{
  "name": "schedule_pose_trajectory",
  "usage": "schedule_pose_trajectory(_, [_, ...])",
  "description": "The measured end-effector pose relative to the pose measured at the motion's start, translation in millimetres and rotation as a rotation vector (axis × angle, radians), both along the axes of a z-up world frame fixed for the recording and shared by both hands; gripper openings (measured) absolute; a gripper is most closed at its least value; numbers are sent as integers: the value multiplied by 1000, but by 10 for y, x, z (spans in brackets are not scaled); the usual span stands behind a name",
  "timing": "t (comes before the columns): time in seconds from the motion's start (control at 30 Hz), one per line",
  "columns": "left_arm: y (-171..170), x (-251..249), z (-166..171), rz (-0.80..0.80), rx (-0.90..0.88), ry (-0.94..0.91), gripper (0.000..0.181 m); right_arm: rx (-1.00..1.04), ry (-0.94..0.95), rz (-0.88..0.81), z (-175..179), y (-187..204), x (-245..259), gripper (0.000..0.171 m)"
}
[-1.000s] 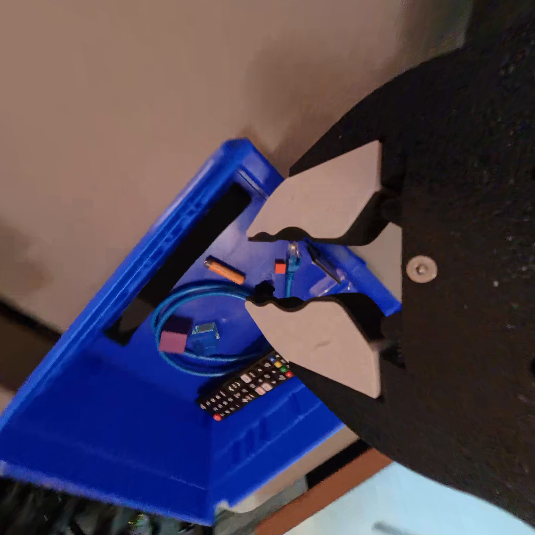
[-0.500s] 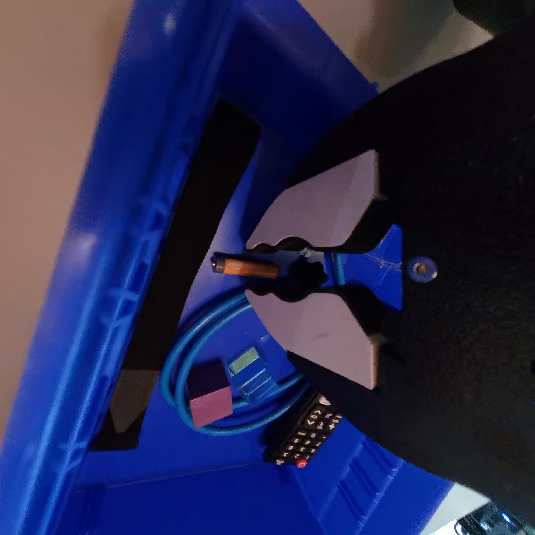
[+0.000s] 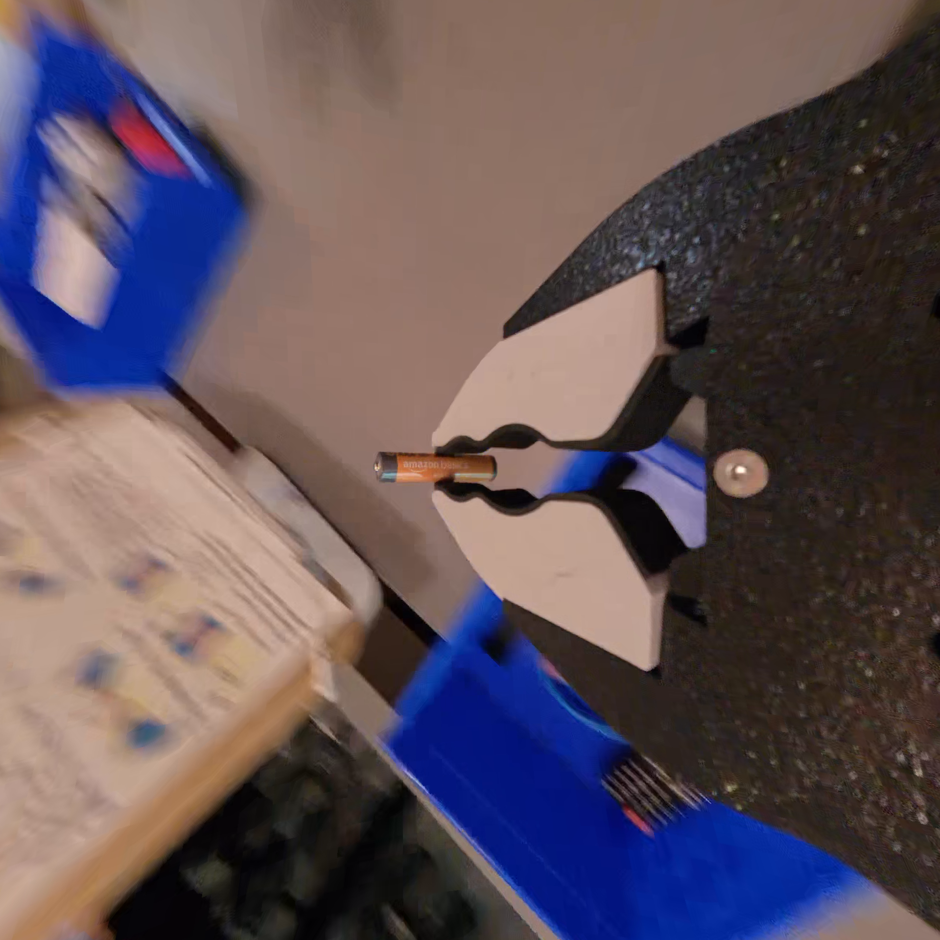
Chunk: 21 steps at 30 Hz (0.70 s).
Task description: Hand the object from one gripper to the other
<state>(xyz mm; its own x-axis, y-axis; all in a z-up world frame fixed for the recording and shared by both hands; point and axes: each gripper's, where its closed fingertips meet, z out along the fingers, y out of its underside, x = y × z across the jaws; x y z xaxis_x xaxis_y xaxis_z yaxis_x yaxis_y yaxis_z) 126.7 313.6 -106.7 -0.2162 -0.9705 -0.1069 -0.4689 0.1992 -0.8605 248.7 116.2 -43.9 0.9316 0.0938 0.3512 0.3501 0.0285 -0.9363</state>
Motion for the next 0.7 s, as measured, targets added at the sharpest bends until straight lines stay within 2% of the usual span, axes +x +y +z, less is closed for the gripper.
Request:
schedule_pose_trajectory(0.07, [-598, 49, 303, -191, -132, -139, 10, 44, 73, 168, 87, 12, -335, 60])
schedule_pose_trajectory(0.17, [-1318, 111, 427, -411, -273, -189, 10, 41, 152, 336, 121, 10, -672, 61])
schedule_pose_trajectory(0.3, [-1900, 270, 363, -533, -304, -182, 10, 17, 189, 451, 126, -67, -847, 47])
schedule_pose_trajectory(0.43, [-2113, 380, 468, -543, -331, -248, 10, 17, 201, 502, 147, -162, -851, 34])
schedule_pose_trajectory(0.7, [-2098, 438, 475, -509, -321, -251, 10, 17, 197, 457, 125, -99, -787, 20])
